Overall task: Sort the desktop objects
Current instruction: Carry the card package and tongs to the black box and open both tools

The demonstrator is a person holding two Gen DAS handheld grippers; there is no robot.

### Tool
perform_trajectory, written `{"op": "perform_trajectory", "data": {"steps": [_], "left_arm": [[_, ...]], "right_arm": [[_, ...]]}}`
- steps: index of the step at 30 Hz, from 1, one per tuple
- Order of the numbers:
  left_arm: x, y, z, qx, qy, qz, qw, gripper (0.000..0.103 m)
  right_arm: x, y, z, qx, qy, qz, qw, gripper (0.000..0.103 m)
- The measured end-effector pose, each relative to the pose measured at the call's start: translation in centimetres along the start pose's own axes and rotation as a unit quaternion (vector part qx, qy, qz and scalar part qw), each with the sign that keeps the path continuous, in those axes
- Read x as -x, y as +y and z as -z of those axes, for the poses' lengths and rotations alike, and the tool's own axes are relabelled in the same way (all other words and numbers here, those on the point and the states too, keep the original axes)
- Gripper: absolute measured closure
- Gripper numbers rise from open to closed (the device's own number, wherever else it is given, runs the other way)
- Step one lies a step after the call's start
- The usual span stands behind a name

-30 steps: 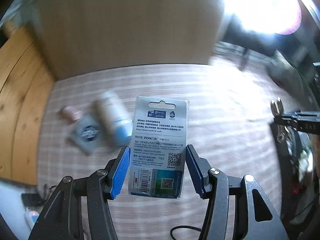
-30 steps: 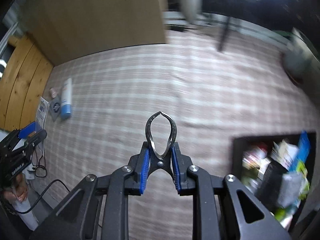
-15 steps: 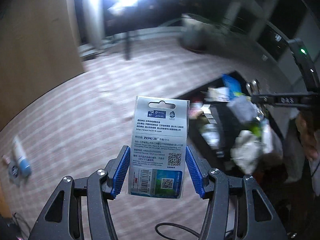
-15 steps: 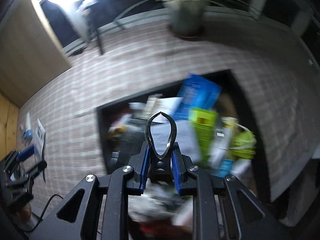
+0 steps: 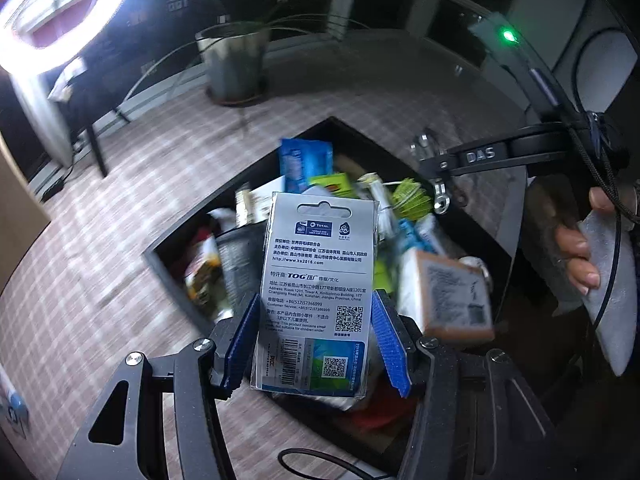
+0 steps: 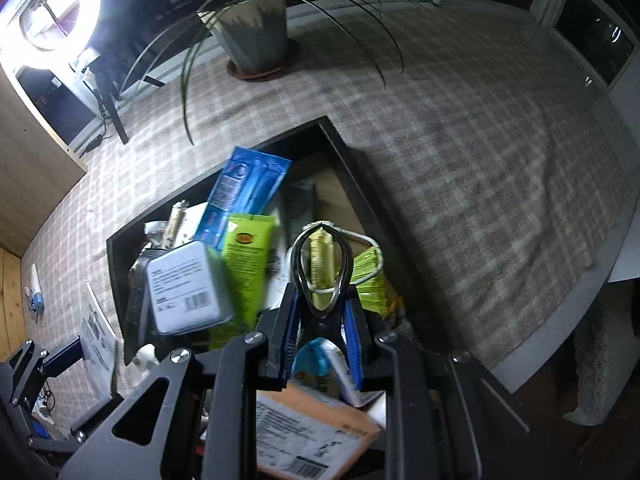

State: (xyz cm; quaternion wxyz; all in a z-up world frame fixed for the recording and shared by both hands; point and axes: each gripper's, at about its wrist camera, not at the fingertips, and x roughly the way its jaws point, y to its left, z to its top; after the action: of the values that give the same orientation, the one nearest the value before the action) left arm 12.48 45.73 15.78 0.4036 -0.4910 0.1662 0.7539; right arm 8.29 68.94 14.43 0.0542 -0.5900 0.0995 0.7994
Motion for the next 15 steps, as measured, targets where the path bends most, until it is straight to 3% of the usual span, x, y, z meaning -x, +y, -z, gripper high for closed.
{"op": "perform_trajectory", "data": {"steps": [12, 15], "left_arm": [[-2.8, -4.6, -3.1, -0.030, -0.001, 0.007, 0.9995, 0.049], [-3.2, -5.1, -3.5, -0.030, 0.007, 0.002, 0.9995, 0.040]], "right_arm": [[-0.5, -2.1, 0.5, 0.012, 0.012, -0.017, 1.000, 0.082], [0.1, -2.0, 0.3, 0.016, 0.009, -0.019, 1.000, 0.069]]}}
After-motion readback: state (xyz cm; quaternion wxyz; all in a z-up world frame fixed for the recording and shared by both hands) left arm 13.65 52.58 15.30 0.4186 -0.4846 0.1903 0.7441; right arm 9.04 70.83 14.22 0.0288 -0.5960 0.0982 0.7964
